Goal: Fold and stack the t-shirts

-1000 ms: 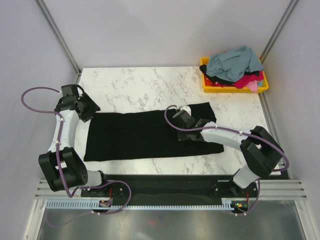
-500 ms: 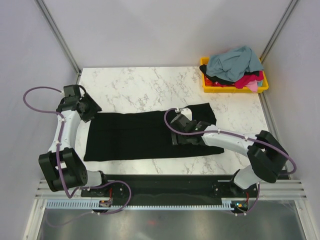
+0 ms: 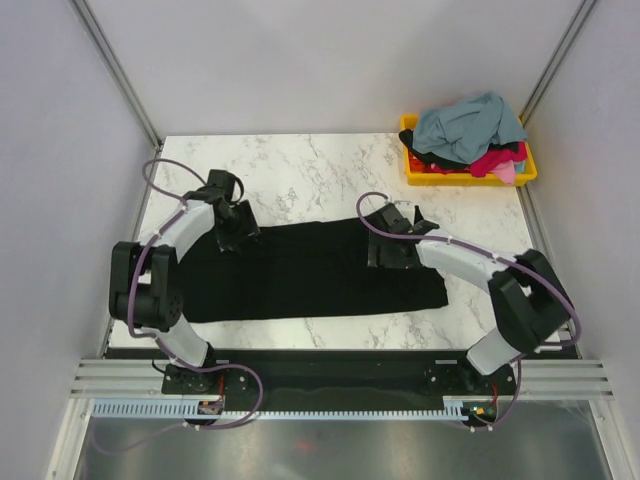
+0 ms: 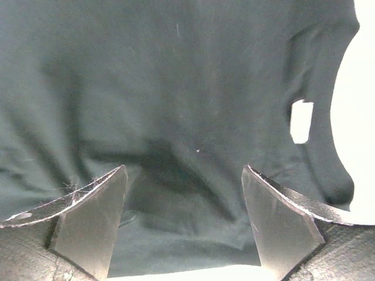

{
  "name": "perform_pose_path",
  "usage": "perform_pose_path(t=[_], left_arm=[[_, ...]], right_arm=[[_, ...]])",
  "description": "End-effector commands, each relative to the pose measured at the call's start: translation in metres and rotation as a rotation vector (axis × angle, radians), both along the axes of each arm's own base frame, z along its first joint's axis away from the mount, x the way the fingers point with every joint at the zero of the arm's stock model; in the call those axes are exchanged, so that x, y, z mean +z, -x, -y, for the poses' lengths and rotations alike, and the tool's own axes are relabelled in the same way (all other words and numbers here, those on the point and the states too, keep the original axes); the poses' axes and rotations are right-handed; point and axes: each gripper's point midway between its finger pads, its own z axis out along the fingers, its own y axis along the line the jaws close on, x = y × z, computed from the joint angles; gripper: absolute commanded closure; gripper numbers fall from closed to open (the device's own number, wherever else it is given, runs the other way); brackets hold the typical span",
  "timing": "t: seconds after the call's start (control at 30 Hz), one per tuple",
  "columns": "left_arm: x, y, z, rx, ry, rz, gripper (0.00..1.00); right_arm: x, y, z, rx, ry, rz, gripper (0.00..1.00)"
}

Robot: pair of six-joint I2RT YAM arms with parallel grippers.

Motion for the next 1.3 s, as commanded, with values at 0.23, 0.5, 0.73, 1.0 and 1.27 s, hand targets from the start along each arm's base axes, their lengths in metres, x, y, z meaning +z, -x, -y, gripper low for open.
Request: perform_pose_path(t=[0.23, 0.5, 0.73, 1.0, 1.27], left_arm=[[-0.047, 0.009, 0.014, -0.024, -0.027, -0.198, 0.31], [-0.08, 0.056, 0.034, -0.038, 0.087, -0.344, 0.32], [-0.075, 0.092, 0.075, -0.086, 0.255, -0.392, 0.33], [-0.063, 0.144, 0.161, -0.15, 0.388, -0.467, 0.33], [-0.022, 0.154, 0.205, -0.148, 0.555, -0.437, 0.32]], right_arm=[[-0.057, -0.022, -0.05, 0.115, -0.073, -0.201, 0.14], [-0.087, -0.125, -0.118, 0.182, -0.171, -0.232, 0.16], [-0.08, -0.238, -0.171, 0.188, -0.374, -0.11, 0.13], [-0.069, -0.334, -0.166, 0.065, -0.645, 0.16, 0.05], [-0.072, -0.385, -0.142, -0.021, -0.79, 0.35, 0.04]])
